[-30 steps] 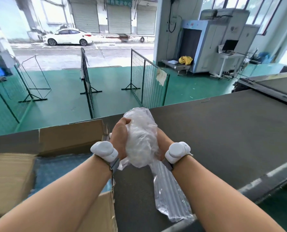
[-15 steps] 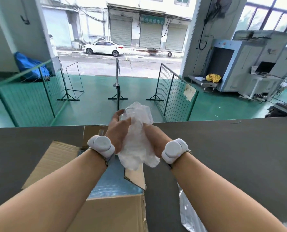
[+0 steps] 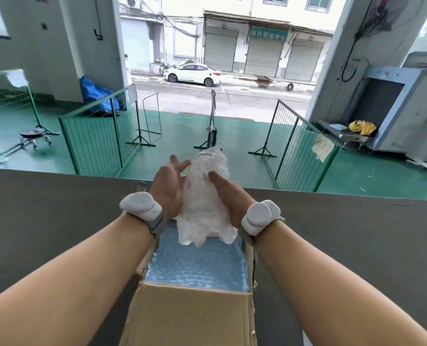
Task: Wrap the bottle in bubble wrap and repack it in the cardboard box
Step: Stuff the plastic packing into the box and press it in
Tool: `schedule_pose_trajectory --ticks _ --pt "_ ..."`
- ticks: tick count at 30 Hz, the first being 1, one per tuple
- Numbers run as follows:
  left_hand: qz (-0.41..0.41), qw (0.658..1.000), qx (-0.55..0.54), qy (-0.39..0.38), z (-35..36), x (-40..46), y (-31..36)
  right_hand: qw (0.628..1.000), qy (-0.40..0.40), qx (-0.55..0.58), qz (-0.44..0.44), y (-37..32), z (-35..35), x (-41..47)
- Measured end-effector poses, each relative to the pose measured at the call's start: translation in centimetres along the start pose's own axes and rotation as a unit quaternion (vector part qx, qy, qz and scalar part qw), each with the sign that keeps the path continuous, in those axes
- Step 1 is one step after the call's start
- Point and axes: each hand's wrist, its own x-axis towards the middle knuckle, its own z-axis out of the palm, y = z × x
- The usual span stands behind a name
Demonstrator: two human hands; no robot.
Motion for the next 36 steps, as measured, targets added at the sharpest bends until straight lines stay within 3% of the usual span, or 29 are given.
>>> schedule_pose_trajectory --ticks 6,10,14,16,19,21,23,29,36 --pt "-0.012 0.994 0.108 0.033 -3.6 0.7 -2.4 0.997 0.064 -0.040 0.017 2.9 1.8 0.0" --pt "-0.006 0.980 0.167 0.105 -6.0 1.8 -3.8 0.994 0.100 -0.023 0.042 4.2 1.9 0.0" --pt "-0.085 0.949 0.281 0.110 -9.8 2.8 -6.2 0.994 0.064 0.055 0.063 6.7 1.0 1.4" --pt "-0.152 0.967 0.193 0.061 -9.9 1.0 -6.6 0.989 0.009 0.120 0.089 7.7 0.9 1.5" --pt "-0.222 0.969 0.007 -0.105 -9.3 -0.4 -8.2 0.979 -0.036 0.152 0.128 9.1 0.9 1.7" --pt "-0.225 0.967 -0.040 -0.114 -9.5 0.2 -9.0 0.982 0.003 0.109 0.156 10.0 1.2 2.0" --pt "-0.220 0.971 -0.053 -0.071 -9.5 0.8 -9.2 0.983 0.071 0.017 0.165 11.0 1.6 1.8" --pt "-0.137 0.981 0.136 0.005 -10.4 1.1 -11.6 0.976 0.110 -0.043 0.185 15.4 1.8 2.5" --pt "-0.132 0.949 0.284 -0.033 -10.8 2.1 -14.6 0.968 0.128 -0.087 0.198 17.7 0.8 4.4"
